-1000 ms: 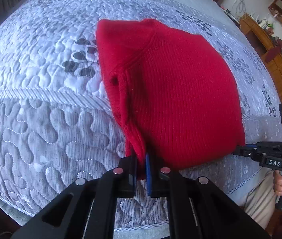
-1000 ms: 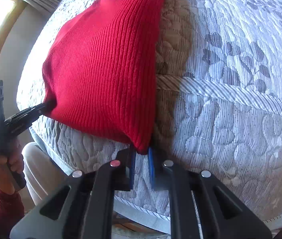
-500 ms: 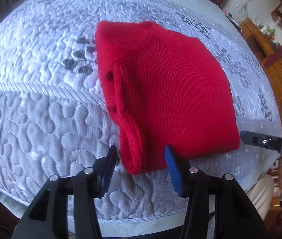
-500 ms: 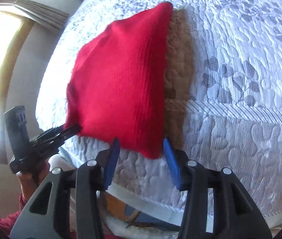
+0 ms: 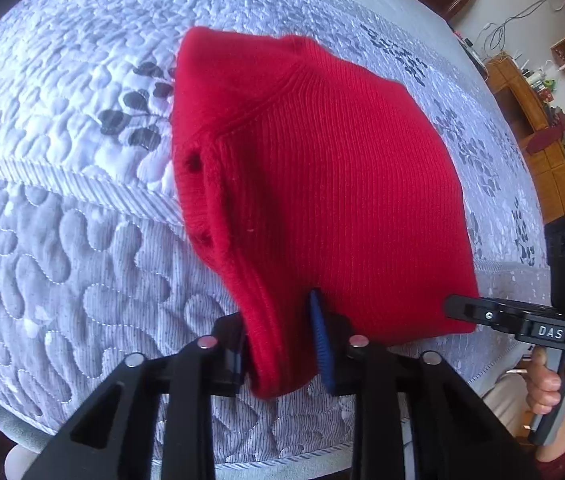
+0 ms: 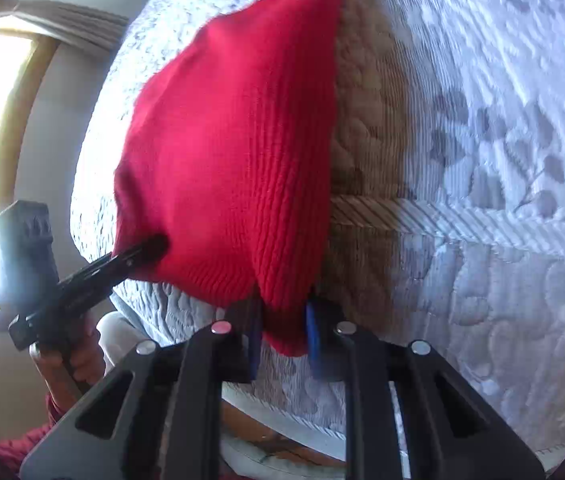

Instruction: Fold small clothes

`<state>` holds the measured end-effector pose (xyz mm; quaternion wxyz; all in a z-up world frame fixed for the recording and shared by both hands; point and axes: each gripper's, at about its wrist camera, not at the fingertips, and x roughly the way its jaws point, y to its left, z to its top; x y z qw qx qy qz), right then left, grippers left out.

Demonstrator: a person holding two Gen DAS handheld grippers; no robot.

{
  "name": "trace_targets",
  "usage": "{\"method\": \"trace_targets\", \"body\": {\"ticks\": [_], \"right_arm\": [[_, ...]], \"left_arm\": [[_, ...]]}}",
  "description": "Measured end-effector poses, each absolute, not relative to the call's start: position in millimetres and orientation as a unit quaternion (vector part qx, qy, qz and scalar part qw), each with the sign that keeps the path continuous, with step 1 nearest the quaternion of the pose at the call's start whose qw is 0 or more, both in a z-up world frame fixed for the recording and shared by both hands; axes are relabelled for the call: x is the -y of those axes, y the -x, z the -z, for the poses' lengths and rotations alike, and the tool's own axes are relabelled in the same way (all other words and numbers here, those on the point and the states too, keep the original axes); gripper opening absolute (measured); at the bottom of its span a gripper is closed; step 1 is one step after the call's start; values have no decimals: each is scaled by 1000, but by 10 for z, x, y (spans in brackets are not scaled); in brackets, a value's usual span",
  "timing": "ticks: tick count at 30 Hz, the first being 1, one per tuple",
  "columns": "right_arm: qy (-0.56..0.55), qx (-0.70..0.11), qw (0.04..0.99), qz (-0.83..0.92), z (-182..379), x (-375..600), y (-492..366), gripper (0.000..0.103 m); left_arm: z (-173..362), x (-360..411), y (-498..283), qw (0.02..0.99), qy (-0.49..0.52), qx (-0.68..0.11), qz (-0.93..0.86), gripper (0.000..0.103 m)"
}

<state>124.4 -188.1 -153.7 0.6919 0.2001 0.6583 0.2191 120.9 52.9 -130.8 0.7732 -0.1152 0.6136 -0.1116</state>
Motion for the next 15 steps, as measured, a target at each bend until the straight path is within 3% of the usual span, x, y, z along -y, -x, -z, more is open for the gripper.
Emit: {"method": "trace_targets", "body": {"ticks": [6, 10, 15], "right_arm": [[-158, -654, 710, -208, 1493, 1948, -1204, 14], [-143, -673, 700, -193, 1723, 1878, -1269, 15], [-127, -670, 705, -196, 1620, 1837, -1307, 21]], "left_arm": [[1324, -469, -1159, 777, 104, -609, 120, 23], [1364, -452, -1140, 780, 101, -607, 115, 30], [1265, -485, -1121, 792, 85, -595, 104, 40]]}}
